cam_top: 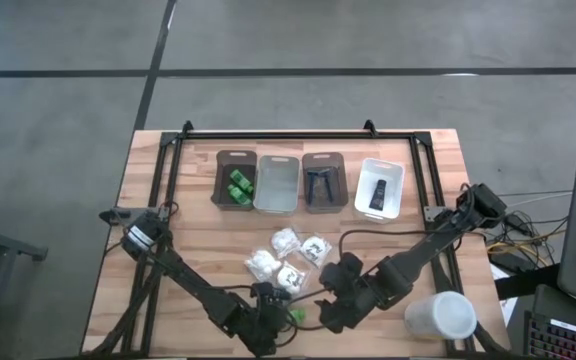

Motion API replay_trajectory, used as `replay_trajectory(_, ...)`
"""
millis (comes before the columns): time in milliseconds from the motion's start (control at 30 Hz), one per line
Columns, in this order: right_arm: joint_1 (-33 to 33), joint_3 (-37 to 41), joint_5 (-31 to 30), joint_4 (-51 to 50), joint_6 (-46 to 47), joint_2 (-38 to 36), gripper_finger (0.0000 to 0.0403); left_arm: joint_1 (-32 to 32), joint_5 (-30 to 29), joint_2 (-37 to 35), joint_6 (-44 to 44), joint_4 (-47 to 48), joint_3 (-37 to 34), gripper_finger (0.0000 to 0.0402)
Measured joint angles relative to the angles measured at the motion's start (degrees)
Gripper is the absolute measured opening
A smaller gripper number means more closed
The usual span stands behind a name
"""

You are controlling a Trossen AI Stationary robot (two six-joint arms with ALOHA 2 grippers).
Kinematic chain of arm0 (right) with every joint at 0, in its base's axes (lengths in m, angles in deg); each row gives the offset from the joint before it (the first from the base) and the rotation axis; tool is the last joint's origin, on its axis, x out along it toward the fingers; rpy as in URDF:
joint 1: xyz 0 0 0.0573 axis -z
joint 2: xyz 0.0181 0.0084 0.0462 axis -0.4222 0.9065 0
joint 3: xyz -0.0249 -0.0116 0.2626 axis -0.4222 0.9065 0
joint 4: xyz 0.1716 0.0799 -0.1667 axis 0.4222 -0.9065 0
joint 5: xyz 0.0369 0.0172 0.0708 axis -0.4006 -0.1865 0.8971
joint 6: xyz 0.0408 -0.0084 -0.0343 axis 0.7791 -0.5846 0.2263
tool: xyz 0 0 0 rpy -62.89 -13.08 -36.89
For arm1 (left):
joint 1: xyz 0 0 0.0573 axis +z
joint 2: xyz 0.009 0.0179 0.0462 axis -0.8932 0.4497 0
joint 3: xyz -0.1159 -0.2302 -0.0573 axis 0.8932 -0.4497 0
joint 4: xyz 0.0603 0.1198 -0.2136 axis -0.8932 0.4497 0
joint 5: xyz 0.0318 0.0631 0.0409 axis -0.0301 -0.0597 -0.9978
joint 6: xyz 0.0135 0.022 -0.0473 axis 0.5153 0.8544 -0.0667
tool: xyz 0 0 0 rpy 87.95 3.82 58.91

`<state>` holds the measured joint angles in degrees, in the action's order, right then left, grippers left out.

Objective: Pick & Place Travel size toiletries
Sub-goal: Put the green shampoo into the left black bin

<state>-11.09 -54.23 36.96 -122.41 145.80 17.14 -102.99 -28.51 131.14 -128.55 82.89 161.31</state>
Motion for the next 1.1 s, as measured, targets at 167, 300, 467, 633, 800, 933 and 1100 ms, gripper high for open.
replay_trajectory(167,-1.0,0.0,-2.6,0.2,0.9,-2.5,0.0292,0.2,0.3,-1.6,0.1,1.5,0.0,0.0176)
replay_trajectory(300,-1.7,0.0,-4.9,0.3,1.3,-4.9,0.0284,0.4,1.1,-2.9,-0.1,2.4,0.1,0.0175)
replay_trajectory(467,-2.7,0.0,-7.2,0.6,1.3,-7.8,0.0275,0.4,1.1,-5.0,-0.4,3.1,0.1,0.0175)
replay_trajectory(633,-3.2,0.0,-9.4,1.0,1.4,-10.1,0.0263,0.3,-1.7,-7.7,-4.1,8.8,0.1,0.0174)
replay_trajectory(800,-3.2,0.0,-10.3,1.4,2.0,-10.7,0.025,0.3,-7.4,-13.2,-14.2,19.4,-0.6,0.0174)
replay_trajectory(933,-3.2,0.0,-12.2,1.4,3.4,-10.8,0.024,0.3,-11.6,-18.8,-20.6,25.4,-1.8,0.0174)
replay_trajectory(1100,-3.2,0.0,-13.4,0.9,2.1,-10.7,0.0231,0.5,-17.3,-27.0,-26.1,29.3,-4.4,0.0174)
